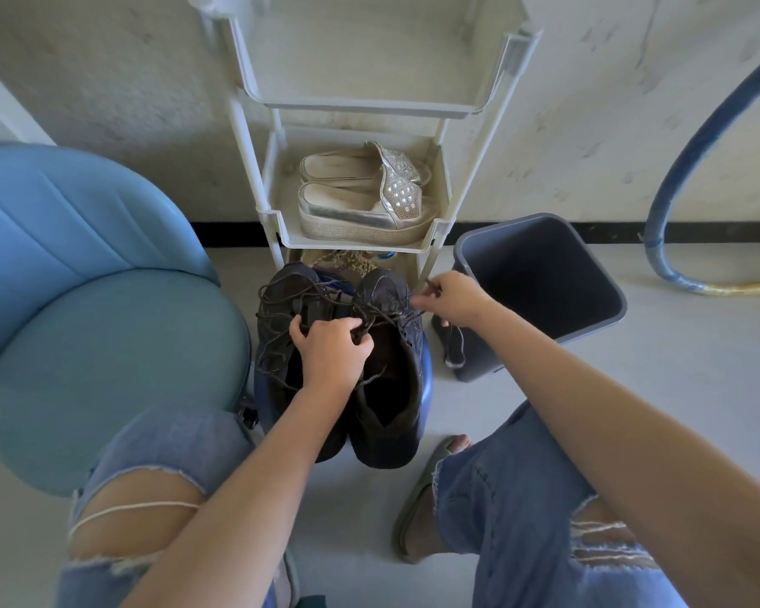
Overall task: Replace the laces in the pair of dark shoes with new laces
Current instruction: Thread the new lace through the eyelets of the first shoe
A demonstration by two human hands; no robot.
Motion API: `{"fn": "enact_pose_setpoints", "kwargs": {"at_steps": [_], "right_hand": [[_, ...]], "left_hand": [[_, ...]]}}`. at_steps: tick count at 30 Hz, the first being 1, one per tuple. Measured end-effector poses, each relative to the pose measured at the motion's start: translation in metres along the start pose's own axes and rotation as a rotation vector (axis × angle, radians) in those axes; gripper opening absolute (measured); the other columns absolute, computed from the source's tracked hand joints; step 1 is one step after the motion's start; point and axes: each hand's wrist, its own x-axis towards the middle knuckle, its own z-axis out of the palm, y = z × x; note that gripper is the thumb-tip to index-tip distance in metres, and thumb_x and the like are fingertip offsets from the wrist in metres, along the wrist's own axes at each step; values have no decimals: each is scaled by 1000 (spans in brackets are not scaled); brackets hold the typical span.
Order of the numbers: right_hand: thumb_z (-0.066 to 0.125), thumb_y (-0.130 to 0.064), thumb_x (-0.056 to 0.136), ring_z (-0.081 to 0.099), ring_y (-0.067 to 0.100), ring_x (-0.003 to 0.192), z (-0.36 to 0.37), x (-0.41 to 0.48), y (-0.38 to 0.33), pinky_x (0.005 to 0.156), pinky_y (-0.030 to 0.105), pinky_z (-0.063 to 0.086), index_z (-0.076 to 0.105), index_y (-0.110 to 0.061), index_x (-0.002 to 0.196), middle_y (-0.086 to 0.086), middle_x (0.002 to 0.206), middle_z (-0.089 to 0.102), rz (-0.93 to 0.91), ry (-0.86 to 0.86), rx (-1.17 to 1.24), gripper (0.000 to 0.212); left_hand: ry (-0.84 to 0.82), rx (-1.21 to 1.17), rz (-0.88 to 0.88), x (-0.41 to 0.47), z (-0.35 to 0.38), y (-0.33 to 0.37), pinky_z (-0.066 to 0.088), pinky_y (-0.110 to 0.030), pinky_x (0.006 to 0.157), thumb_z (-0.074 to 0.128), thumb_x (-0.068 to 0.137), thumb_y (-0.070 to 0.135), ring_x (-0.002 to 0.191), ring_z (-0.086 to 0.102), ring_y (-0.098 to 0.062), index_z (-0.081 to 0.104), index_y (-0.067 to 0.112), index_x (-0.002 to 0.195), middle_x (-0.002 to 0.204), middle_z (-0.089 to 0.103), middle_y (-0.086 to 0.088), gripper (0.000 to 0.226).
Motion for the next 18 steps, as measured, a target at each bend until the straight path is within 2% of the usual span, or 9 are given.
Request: {"fn": "enact_pose_setpoints", "kwargs": {"at_steps": [2, 4, 6, 8, 11, 13, 14, 16, 18], "right_hand": [[58, -43, 92, 57, 20, 84, -2, -2, -7, 77, 31, 47, 62, -3, 102, 8, 91, 60, -57, 39, 126, 41], [55, -49, 91, 57, 14, 93, -2, -6, -18, 80, 26, 44, 61, -12, 116, 3, 107, 60, -81, -85, 249, 46], [48, -43, 96, 54, 6, 92, -1, -10, -25, 76, 21, 39, 57, -15, 127, 0, 117, 57, -86, -236, 342, 43], [40, -29, 100, 53, 9, 91, 0, -11, -28, 73, 21, 40, 56, -7, 129, 7, 123, 55, -92, -270, 417, 39], [40, -37, 99, 42, 22, 125, -3, -10, -24, 97, 29, 36, 53, -14, 134, 5, 141, 37, -83, -216, 430, 44], [45, -53, 94, 29, 22, 135, -3, -9, -20, 107, 32, 27, 53, -25, 134, 0, 146, 28, -95, -216, 367, 50], [50, -54, 92, 24, 23, 138, -3, -9, -20, 112, 36, 23, 53, -27, 134, 1, 147, 26, -104, -219, 330, 51], [58, -33, 93, 19, 27, 138, 0, -5, -19, 117, 42, 20, 56, -24, 130, 4, 146, 24, -124, -193, 284, 39], [46, -15, 98, 18, 29, 136, 2, -2, -22, 117, 44, 16, 59, -18, 126, 6, 144, 25, -131, -122, 189, 32]], "left_hand": [[34, -61, 9, -1, 1, -1, 3, -38, 115, 53, 93, 32, 102, 59, -16, 66, 24, 116, 94, 71, 2, 28], [37, -116, -9, -3, 1, -2, 6, -36, 116, 54, 93, 30, 103, 60, -16, 67, 21, 116, 100, 71, 1, 28], [32, -156, -27, -2, 1, -2, 7, -36, 116, 55, 93, 31, 105, 60, -15, 67, 19, 115, 103, 71, 1, 28], [31, -171, -22, -3, 2, -2, 7, -35, 117, 59, 91, 31, 102, 61, -15, 66, 19, 112, 101, 71, 1, 25], [22, -162, -9, -4, 2, -3, 6, -36, 117, 63, 88, 32, 100, 61, -15, 64, 21, 109, 97, 71, 2, 24], [24, -147, -4, -4, 2, -3, 6, -37, 118, 63, 87, 33, 102, 60, -14, 64, 24, 113, 97, 71, 3, 27], [27, -145, -2, -4, 2, -2, 6, -37, 118, 63, 87, 34, 103, 60, -14, 65, 25, 114, 98, 71, 3, 28], [36, -138, 4, -5, 2, -1, 6, -37, 118, 62, 87, 36, 104, 59, -15, 66, 27, 114, 98, 71, 4, 29], [41, -118, 14, -6, 3, 0, 5, -37, 118, 63, 86, 38, 105, 58, -15, 66, 28, 114, 98, 71, 4, 30]]}}
